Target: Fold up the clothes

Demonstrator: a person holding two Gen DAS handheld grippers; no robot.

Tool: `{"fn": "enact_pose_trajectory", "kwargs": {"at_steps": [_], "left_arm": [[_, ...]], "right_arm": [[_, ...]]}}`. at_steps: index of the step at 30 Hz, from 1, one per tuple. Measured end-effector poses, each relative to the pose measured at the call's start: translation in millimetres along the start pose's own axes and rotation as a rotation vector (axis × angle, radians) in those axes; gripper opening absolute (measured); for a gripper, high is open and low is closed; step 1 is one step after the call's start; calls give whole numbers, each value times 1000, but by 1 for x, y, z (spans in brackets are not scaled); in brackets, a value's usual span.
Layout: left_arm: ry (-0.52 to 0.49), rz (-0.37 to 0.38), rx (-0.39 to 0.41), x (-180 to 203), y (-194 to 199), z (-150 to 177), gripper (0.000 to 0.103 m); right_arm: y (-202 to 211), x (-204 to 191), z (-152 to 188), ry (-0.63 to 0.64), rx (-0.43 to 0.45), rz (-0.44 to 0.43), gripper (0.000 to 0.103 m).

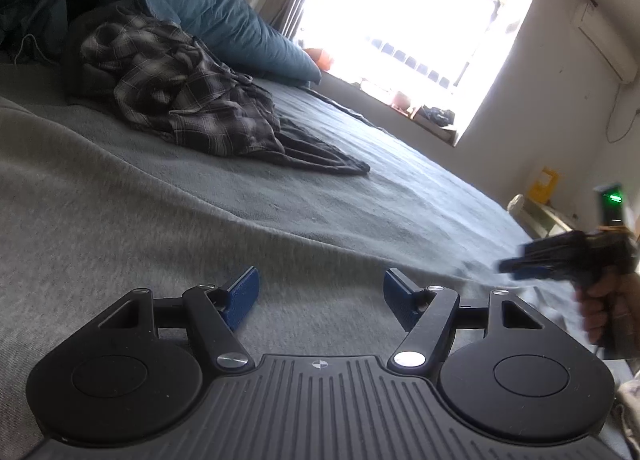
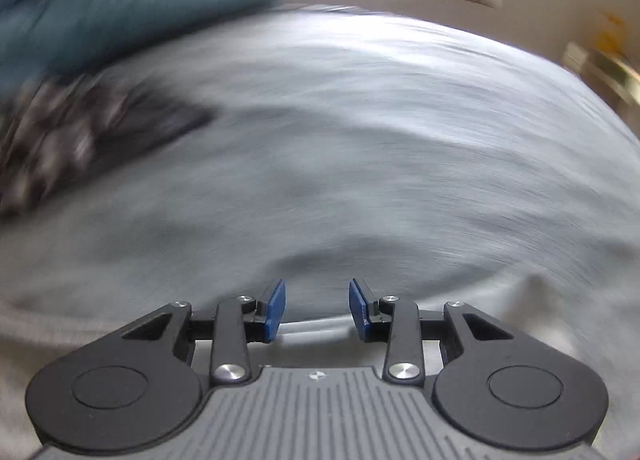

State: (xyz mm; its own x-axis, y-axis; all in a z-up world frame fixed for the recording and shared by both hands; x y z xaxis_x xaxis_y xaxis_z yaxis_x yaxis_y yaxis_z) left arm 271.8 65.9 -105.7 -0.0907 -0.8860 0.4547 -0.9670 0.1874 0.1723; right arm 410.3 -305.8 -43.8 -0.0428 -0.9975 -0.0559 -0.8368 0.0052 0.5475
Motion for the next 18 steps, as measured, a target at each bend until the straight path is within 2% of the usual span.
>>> {"fn": "enact_pose_trajectory", "kwargs": {"at_steps": [2, 5, 8, 11, 14, 18], "left_arm": [[19, 14, 5, 0, 2, -1, 69], [44, 32, 16, 1, 4, -6, 69], [57, 62, 30, 6, 10, -11, 70], [42, 79, 45, 11, 14, -14, 70], [38, 67, 46, 9, 14, -15, 70], [54, 48, 45, 2, 13, -16, 70]], "right_arm": [[33, 33, -5, -93, 37, 14, 38], [92, 71, 3, -119, 58, 37, 38], [147, 104, 30, -199, 18, 30, 38], [183, 119, 65, -314, -30, 35, 40], [199, 135, 102, -477, -92, 30, 43], [189, 153, 141, -721, -167, 28, 43]]}}
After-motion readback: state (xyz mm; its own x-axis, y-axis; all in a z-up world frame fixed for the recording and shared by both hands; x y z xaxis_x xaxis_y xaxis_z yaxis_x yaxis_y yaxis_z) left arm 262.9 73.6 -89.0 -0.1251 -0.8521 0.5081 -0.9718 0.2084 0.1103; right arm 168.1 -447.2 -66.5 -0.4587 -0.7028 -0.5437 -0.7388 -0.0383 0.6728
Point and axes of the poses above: each gripper's, at about its wrist camera, not at the fingertips, and y roughly against the way its jaws point, x to its right, z to its underside, the point moved 5 cm from there along -y, roughly the way its jaws point, and after that the axes turned 14 degrees about x, right-handed, at the moved point
